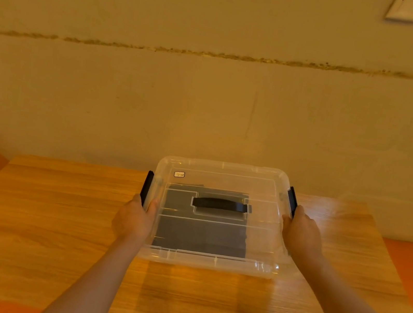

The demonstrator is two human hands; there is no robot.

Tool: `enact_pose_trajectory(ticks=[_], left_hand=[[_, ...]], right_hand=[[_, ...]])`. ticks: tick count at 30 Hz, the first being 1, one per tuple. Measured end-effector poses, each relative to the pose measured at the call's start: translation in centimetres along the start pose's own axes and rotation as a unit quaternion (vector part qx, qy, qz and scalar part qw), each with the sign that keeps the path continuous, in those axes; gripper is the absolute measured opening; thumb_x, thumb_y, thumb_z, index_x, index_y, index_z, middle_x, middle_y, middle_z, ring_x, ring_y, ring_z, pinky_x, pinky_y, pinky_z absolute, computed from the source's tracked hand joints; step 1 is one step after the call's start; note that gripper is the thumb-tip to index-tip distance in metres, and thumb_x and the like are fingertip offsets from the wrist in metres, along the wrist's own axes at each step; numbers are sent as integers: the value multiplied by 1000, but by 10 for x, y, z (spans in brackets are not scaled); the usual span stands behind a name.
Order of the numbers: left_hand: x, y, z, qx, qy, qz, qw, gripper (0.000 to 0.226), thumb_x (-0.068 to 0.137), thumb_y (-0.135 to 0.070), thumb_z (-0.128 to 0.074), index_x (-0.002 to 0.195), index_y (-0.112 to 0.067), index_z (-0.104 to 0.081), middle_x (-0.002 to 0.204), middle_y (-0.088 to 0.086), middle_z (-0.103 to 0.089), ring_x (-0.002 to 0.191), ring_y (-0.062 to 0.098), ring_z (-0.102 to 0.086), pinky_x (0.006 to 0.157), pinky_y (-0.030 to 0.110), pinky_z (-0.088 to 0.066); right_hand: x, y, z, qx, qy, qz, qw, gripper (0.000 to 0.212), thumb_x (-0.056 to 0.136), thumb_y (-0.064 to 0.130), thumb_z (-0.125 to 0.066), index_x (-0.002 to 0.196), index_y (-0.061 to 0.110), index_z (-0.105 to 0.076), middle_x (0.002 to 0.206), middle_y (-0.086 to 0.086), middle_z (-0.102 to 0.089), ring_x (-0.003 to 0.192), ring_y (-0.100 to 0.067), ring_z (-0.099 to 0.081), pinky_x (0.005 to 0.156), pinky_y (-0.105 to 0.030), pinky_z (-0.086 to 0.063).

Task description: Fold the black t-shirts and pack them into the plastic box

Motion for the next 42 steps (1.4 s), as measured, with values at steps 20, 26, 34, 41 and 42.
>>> enact_pose_trajectory(ticks=[20, 26, 34, 41, 42], left_hand=[[-42, -90, -12, 10, 80, -285, 955, 61, 99, -52, -32, 153, -27, -19, 160, -5, -15, 148, 17, -9, 120, 36, -13], [-57, -96, -47, 94, 155, -275, 944, 67, 95, -64, -15, 152, -35, 3, 160, -10, 13, 145, 8, 21, 119, 39, 12], [-50, -100, -45, 120, 185, -275, 936, 67, 97, -62, -15, 153, -32, 4, 161, -7, 14, 145, 11, 20, 120, 42, 9], [-46, -123, -16, 226, 161, -363, 889, 64, 99, -57, -22, 153, -22, -18, 159, 5, -17, 145, 23, -17, 118, 42, -18], [-43, -129, -7, 235, 145, -382, 882, 62, 99, -56, -24, 151, -22, -23, 157, 4, -23, 143, 23, -22, 116, 42, -21]], right_hand=[[-37, 51, -18, -108, 3, 342, 934, 56, 99, 47, -20, 145, 19, -36, 154, -2, -32, 143, -17, -24, 116, -40, -17], [-40, 51, -33, -155, 59, 334, 928, 81, 91, 64, 11, 150, 22, -25, 158, 1, -21, 146, -14, -7, 117, -38, -2], [-32, 58, -36, -175, 110, 308, 929, 106, 68, 70, 35, 153, 26, -10, 161, 5, -3, 148, -15, 4, 116, -35, 7], [-33, 77, -14, -219, 151, 344, 901, 107, 70, 71, 30, 149, 24, -25, 157, 0, -24, 144, -19, -23, 116, -37, -23], [-31, 83, -8, -222, 151, 344, 900, 88, 84, 67, 15, 148, 24, -28, 155, 1, -29, 141, -19, -29, 114, -36, -28]])
Point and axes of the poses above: each hand's wrist, its own x-axis towards the middle knuckle, its own z-axis out of the back of the hand, y = z × x, the point moved 8 cm from there along x, towards the middle knuckle
